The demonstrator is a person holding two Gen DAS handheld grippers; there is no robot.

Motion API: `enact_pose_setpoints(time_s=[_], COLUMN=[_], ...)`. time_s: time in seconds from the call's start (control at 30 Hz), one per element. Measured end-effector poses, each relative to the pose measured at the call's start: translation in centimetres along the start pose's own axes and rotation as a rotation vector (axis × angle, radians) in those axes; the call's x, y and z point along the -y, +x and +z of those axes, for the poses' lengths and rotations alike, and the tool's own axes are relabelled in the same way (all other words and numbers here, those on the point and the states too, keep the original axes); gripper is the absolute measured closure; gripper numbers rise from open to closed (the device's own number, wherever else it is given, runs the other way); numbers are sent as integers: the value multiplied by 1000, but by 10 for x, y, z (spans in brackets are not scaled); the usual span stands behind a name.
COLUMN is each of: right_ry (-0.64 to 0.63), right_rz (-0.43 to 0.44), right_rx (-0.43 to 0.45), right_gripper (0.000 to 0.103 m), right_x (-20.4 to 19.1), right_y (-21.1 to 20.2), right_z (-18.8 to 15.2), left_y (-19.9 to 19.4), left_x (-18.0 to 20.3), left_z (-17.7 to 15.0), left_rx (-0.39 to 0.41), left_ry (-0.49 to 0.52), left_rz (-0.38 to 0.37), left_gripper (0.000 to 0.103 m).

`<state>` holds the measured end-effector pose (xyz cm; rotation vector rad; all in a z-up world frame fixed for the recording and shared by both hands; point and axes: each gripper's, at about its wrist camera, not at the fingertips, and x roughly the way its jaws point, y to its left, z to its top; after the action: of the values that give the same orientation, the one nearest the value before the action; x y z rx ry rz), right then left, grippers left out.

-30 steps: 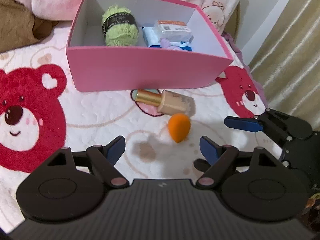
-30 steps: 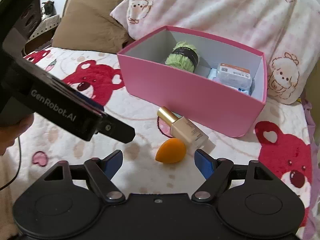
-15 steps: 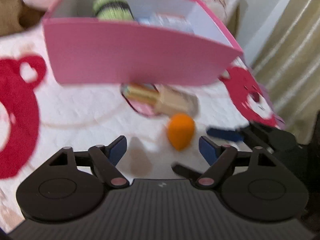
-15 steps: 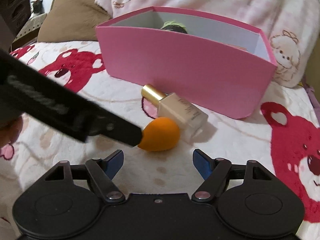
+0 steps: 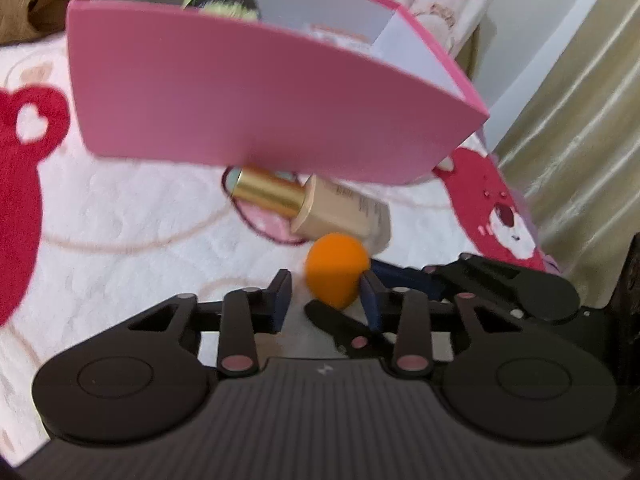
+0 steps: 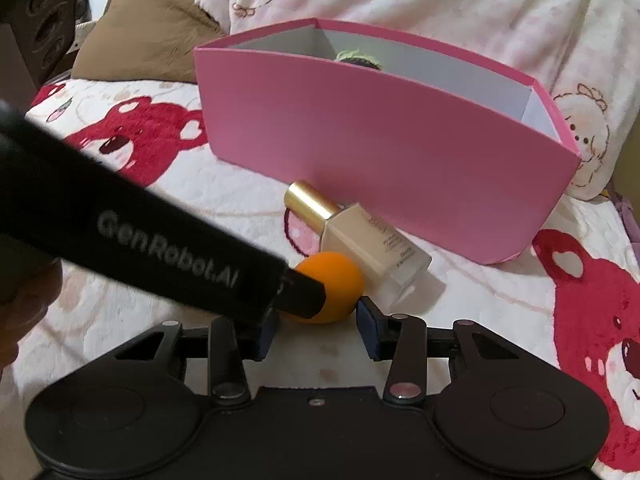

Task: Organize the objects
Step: 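Move the left tool to the orange sponge and close on it, then carry the orange sponge with the left tool into the pink box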

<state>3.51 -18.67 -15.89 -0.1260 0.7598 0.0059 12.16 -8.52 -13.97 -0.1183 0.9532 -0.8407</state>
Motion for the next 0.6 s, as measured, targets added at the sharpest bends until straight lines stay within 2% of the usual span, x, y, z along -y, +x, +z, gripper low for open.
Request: enact_pose_setpoints(time_s=[0.1, 0.23, 0.4, 0.6], right_ry=[5, 10, -2, 4], right_rz=[-14, -23, -35, -26], right_rx=[-2, -4, 0, 3], right_gripper=[57, 57, 58, 58], right_x=[-3, -6, -17, -24], right_y=[0, -1, -10, -26], right_z=[0, -1, 1, 5], left_y=[2, 10, 1, -18], left_x=[-1, -3, 8, 13], left_z=[2, -1, -3, 2], left_rx=[3, -44, -37, -74], left_ry=[12, -3, 70, 93], left_rz=[-12, -46, -9, 5], left_gripper=[68, 71, 72, 73])
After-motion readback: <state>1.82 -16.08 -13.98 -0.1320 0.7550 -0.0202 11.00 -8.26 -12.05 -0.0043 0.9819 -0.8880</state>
